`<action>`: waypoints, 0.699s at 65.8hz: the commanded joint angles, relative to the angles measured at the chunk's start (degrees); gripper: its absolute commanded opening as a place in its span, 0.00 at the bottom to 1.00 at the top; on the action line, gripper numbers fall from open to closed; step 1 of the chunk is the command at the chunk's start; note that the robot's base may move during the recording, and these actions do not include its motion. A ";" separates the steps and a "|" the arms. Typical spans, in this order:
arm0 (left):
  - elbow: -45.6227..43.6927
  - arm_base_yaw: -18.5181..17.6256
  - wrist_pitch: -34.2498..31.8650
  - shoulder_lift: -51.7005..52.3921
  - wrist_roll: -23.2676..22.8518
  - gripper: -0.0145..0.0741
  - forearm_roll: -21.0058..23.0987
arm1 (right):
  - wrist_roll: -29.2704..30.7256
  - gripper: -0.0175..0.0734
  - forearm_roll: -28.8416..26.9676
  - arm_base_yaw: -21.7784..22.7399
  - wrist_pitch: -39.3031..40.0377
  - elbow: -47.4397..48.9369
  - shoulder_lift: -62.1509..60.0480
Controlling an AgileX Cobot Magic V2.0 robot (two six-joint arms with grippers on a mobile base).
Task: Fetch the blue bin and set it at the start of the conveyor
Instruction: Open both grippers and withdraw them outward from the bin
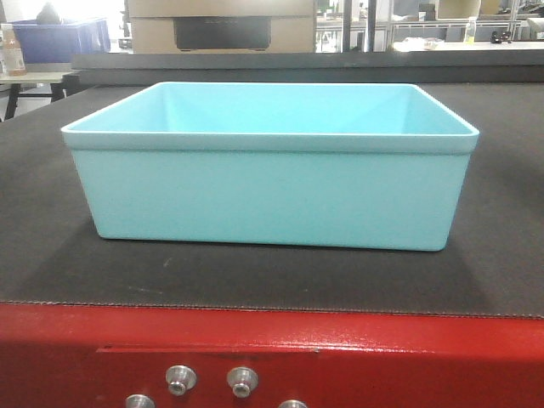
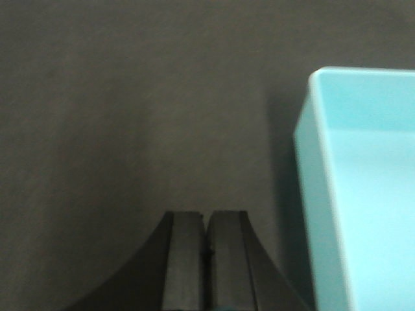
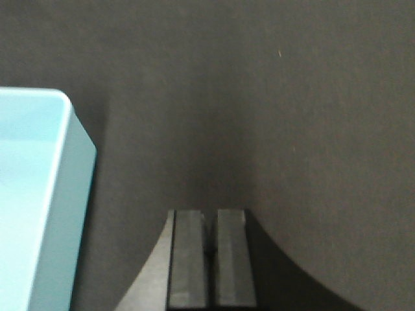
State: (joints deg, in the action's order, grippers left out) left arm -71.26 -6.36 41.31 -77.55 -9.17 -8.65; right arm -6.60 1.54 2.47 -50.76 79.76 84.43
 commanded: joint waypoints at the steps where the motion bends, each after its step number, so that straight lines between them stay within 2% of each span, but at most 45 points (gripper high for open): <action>1: 5.72 1.84 -3.66 3.49 -0.13 0.04 -0.39 | 0.51 0.01 0.33 0.35 2.08 -3.84 -1.94; 16: 24.91 2.70 -15.62 12.86 -0.13 0.04 -1.16 | 0.51 0.01 0.33 0.35 11.57 -20.96 -8.34; 26: 37.27 2.70 -24.19 22.98 -0.13 0.04 -1.16 | 0.51 0.01 0.33 0.35 20.47 -33.95 -16.51; 37: 43.44 2.70 -25.62 34.31 -0.13 0.04 -1.16 | 0.81 0.01 0.33 0.35 31.04 -45.58 -28.66; 46: 44.82 2.70 -25.62 43.79 -0.13 0.04 -1.16 | 2.63 0.01 0.33 0.35 34.79 -51.27 -41.25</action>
State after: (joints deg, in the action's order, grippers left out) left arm -27.25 -3.83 17.24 -39.46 -9.17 -9.76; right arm -5.35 1.44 2.57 -20.00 31.07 49.87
